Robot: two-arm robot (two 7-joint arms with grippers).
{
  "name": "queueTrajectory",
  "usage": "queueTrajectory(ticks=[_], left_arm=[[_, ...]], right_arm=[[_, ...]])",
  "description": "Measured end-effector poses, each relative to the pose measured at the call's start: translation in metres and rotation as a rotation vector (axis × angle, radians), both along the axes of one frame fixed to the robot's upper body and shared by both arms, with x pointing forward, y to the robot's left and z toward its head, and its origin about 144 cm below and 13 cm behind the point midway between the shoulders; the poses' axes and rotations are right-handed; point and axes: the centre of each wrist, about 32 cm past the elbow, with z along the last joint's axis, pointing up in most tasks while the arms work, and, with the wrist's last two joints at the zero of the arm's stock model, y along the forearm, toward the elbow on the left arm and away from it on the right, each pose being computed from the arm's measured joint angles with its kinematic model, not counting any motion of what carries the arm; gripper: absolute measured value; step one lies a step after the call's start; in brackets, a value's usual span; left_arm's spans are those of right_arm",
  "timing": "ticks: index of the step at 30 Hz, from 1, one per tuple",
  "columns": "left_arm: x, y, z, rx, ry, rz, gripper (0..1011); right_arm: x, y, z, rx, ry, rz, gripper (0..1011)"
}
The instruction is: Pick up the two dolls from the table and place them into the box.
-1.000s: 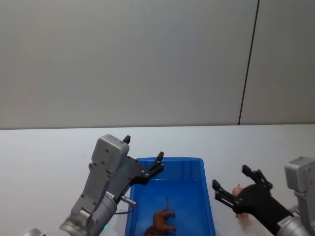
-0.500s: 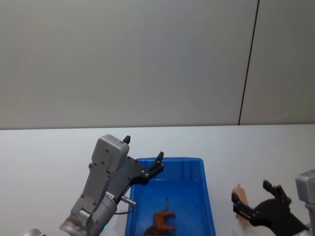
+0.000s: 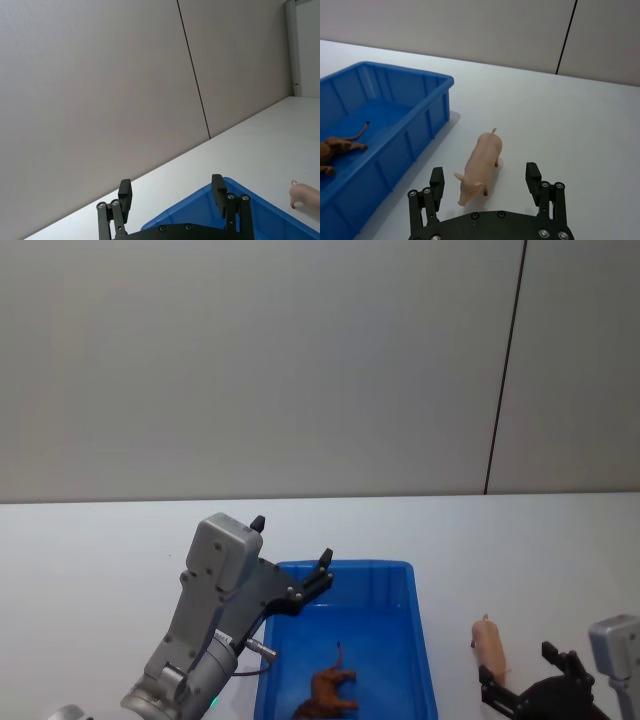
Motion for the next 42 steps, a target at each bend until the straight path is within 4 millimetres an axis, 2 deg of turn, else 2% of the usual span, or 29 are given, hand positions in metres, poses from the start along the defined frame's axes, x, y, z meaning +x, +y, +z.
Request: queueTrajectory(ticks=[10, 13, 21, 25, 26, 31, 34, 36, 42], left_arm=[[0.0, 0.0, 0.0, 0.0, 0.0, 0.0, 1001], [0.0, 0.0, 0.0, 0.0, 0.0, 0.0, 1001], [0.0, 0.0, 0.0, 0.0, 0.0, 0.0, 1001], [0.0, 0.0, 0.0, 0.0, 0.0, 0.0, 1001], [0.0, 0.0, 0.0, 0.0, 0.0, 0.0, 1001], [0.0, 0.0, 0.0, 0.0, 0.0, 0.0, 1001], [0.0, 0.0, 0.0, 0.0, 0.0, 0.0, 1001], [0.0, 0.0, 0.0, 0.0, 0.0, 0.0, 1001], [0.0, 0.0, 0.0, 0.0, 0.0, 0.0, 1001]], right_arm=[[0.008, 0.004, -0.016, -0.015, 0.027, 0.008, 1001], [0.01, 0.006, -0.02, -0.016, 0.027, 0.014, 960], [0.015, 0.01, -0.027, -0.021, 0.02, 0.023, 763], [0.017, 0.011, -0.029, -0.024, 0.012, 0.025, 616], [0.017, 0.012, -0.03, -0.026, 0.009, 0.026, 616], [0.017, 0.013, -0.031, -0.032, -0.005, 0.024, 426], [0.017, 0.013, -0.031, -0.035, -0.014, 0.021, 366], [0.016, 0.014, -0.03, -0.04, -0.027, 0.018, 278], [0.015, 0.015, -0.026, -0.044, -0.059, 0.012, 254]])
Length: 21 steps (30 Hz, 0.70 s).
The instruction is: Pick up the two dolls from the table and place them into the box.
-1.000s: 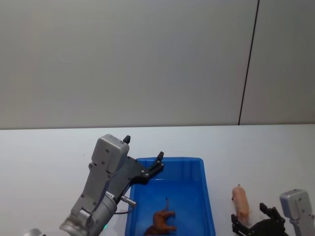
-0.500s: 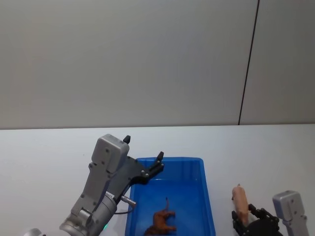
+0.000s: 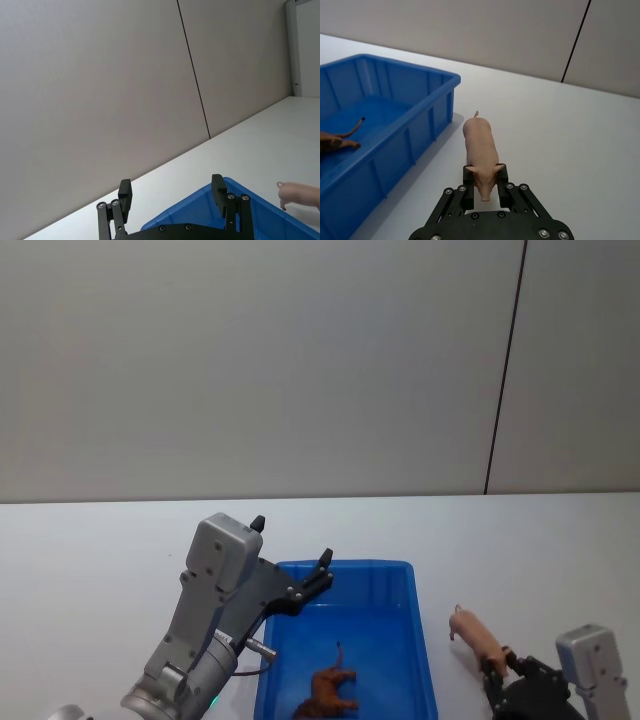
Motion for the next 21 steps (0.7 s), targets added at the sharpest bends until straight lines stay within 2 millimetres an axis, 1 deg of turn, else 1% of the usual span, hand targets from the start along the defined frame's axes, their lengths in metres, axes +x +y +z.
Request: queueTrajectory(ticks=[5, 11, 14, 21], left_arm=[[0.0, 0.0, 0.0, 0.0, 0.0, 0.0, 1001], [0.0, 0.0, 0.0, 0.0, 0.0, 0.0, 1001], [0.0, 0.0, 0.0, 0.0, 0.0, 0.0, 1001], [0.0, 0.0, 0.0, 0.0, 0.0, 0.0, 1001]], right_arm=[[-0.001, 0.001, 0.007, 0.003, -0.037, -0.003, 254], [-0.002, 0.003, 0.021, 0.018, -0.1, 0.01, 254], [-0.001, 0.005, 0.031, 0.034, -0.134, 0.035, 253], [0.005, 0.013, 0.045, 0.075, -0.175, 0.1, 253]])
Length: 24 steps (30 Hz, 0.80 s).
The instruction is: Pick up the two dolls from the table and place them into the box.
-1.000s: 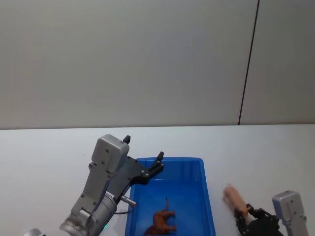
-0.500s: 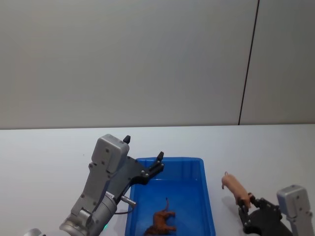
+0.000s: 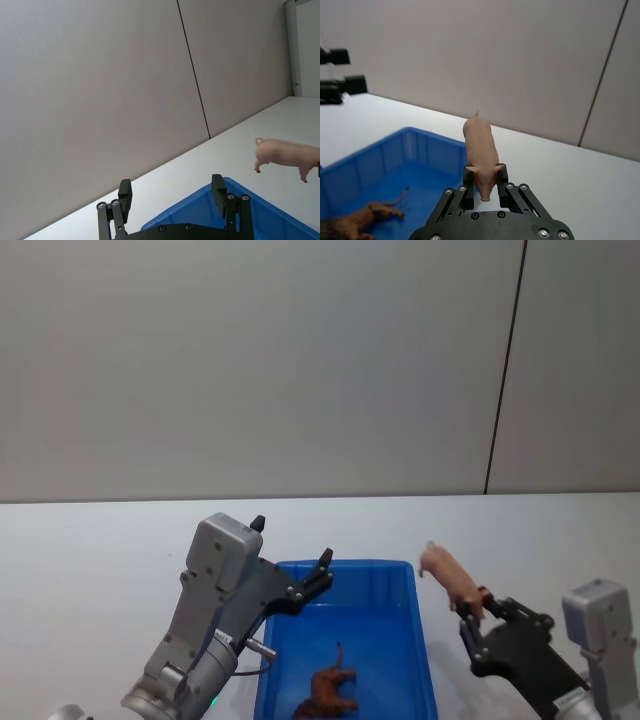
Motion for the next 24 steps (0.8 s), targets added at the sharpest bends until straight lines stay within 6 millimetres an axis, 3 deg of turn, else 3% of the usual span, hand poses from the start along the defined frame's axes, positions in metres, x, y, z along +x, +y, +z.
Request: queueTrajectory(ticks=[9, 24], left_arm=[[0.0, 0.0, 0.0, 0.0, 0.0, 0.0, 1001], [0.0, 0.0, 0.0, 0.0, 0.0, 0.0, 1001]], right_arm=[[0.016, 0.015, 0.011, 0.048, -0.006, 0.103, 289], [0.032, 0.028, 0.011, 0.075, 0.036, 0.147, 759]])
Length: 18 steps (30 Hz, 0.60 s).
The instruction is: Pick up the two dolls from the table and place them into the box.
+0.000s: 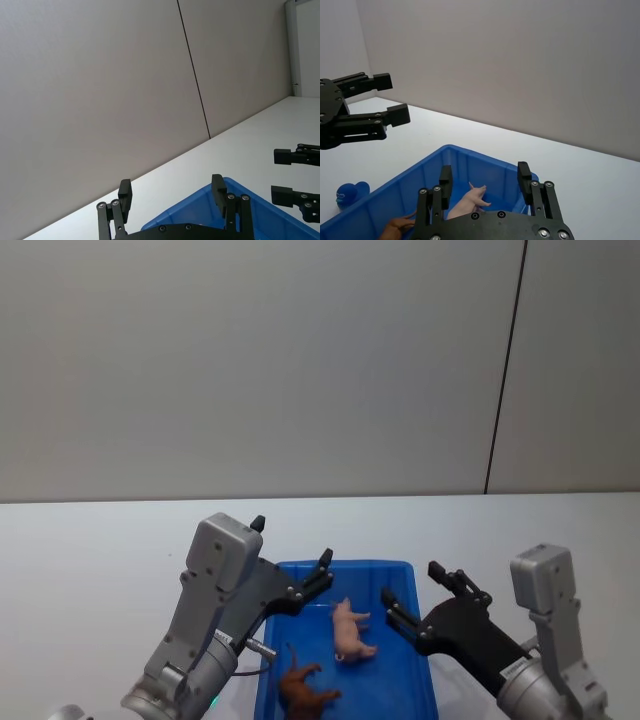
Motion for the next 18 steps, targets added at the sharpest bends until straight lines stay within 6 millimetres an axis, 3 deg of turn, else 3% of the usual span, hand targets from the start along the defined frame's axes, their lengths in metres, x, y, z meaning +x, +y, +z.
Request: queueTrajectory(ticks=[9, 18], left_arm=[[0.0, 0.0, 0.0, 0.0, 0.0, 0.0, 1001], [0.0, 0.0, 0.0, 0.0, 0.0, 0.0, 1001]], right_arm=[[-0.005, -0.005, -0.003, -0.006, 0.009, -0.083, 1001], [-0.018, -0.017, -0.007, -0.018, 0.011, -0.189, 1001]])
